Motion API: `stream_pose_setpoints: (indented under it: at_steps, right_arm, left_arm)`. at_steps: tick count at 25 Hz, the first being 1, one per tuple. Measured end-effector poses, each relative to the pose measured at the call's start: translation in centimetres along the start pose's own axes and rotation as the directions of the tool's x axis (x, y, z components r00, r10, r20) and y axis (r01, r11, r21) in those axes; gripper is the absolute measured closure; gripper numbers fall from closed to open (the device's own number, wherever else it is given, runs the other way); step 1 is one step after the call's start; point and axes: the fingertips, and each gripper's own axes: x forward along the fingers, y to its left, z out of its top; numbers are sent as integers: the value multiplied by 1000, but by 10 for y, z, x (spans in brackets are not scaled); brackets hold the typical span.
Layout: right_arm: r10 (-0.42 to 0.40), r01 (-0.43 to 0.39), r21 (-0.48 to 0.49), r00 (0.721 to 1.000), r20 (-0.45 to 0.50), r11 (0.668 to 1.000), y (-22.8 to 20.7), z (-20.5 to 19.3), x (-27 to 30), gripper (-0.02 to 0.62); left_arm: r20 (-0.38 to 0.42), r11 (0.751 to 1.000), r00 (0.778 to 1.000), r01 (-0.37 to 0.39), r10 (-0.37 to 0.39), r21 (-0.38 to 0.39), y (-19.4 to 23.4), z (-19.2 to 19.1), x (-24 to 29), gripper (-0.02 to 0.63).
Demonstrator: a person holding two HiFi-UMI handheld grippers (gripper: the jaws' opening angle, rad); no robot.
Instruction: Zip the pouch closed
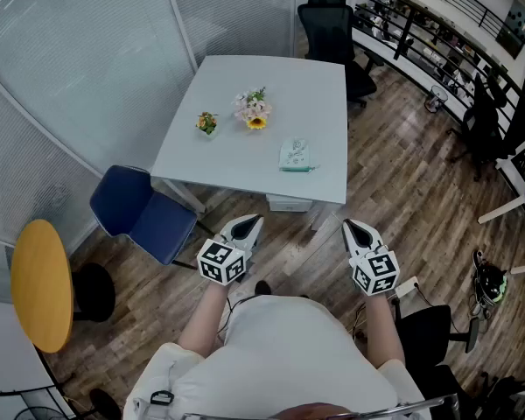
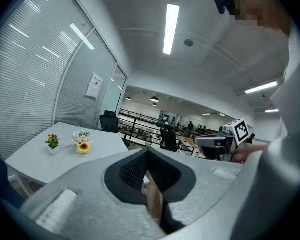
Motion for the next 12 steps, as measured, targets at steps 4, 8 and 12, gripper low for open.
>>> stream_pose_setpoints:
  at_steps: [4, 8, 12]
  right_arm:
    - [4, -4, 0, 1000, 10, 1000, 1, 4, 3, 592]
    - [11, -11, 0, 1000, 8, 1000, 7, 6, 8, 592]
    - [3, -2, -3, 1000, 4, 1000, 10, 8, 12, 592]
  left_arm:
    - [-2, 1000, 1000, 4, -4, 2, 3, 1, 2, 589]
    - [-10, 1000, 1000, 11, -11, 4, 6, 1, 2, 589]
    - [-15, 1000, 1000, 9, -9, 13, 7, 3, 5, 589]
